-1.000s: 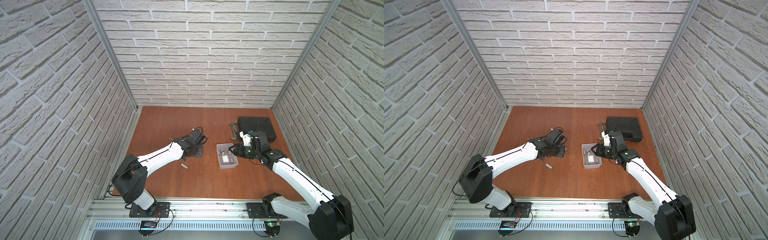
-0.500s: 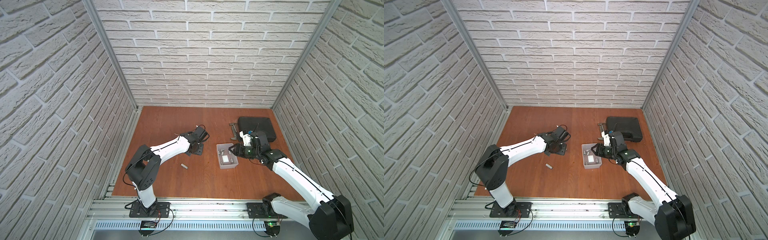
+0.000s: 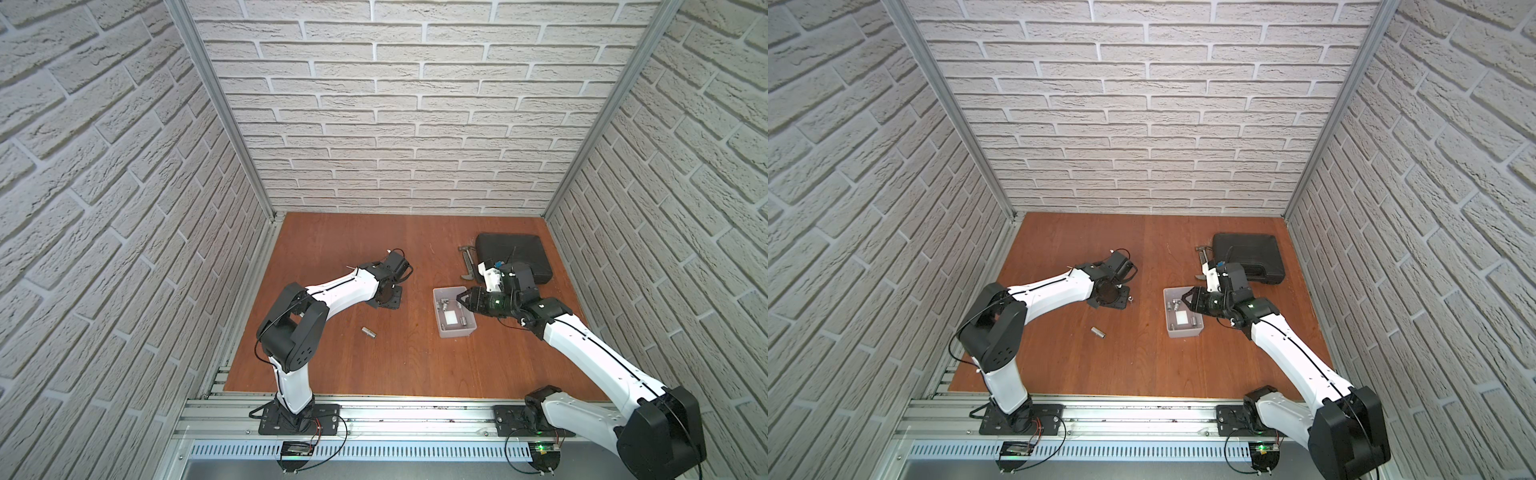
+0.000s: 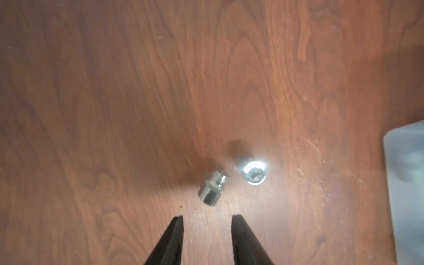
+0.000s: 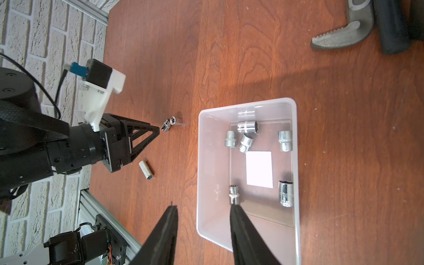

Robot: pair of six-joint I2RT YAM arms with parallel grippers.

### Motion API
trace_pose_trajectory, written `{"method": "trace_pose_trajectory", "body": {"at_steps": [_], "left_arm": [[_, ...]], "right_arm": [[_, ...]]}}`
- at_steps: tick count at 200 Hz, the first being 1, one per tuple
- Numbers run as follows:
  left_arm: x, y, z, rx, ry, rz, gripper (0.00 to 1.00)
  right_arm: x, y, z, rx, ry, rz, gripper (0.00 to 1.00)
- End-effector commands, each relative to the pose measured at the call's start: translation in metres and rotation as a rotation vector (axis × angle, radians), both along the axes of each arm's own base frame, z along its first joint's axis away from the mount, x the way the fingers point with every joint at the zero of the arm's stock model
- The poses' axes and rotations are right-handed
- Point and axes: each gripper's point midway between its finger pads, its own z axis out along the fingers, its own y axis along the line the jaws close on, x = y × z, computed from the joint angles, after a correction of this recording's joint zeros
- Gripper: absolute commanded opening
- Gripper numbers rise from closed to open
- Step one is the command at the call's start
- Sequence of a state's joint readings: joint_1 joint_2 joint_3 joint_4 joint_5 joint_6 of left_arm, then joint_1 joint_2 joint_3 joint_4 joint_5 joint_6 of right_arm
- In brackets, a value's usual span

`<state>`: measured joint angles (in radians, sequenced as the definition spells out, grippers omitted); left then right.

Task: Put the socket on the desktop into the storage box
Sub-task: Pick up the socket head at the center of the board.

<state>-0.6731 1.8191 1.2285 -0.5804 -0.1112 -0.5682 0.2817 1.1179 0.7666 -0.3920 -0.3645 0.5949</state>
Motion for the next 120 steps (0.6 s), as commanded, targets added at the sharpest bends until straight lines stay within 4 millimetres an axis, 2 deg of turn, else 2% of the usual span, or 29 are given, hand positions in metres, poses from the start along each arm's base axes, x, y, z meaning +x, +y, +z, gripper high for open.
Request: {"method": "trace_pose_trajectory", "body": {"at_steps": [1, 89, 120], "left_arm": [[0.004, 0.0, -0.01, -0.009, 0.015, -0.004, 0.4], [0.009, 0.008, -0.028, 0.02, 0.032, 0.003, 0.39], [0.013, 0.008, -0.028, 0.027, 0.021, 0.0, 0.39]], "right_arm": [[0.004, 0.006, 0.007, 0.019, -0.03, 0.019, 0.43], [0.004, 0.005, 0.009, 0.01, -0.036, 0.024, 0.43], [0.003, 0.005, 0.007, 0.008, -0.033, 0.026, 0.43]]}}
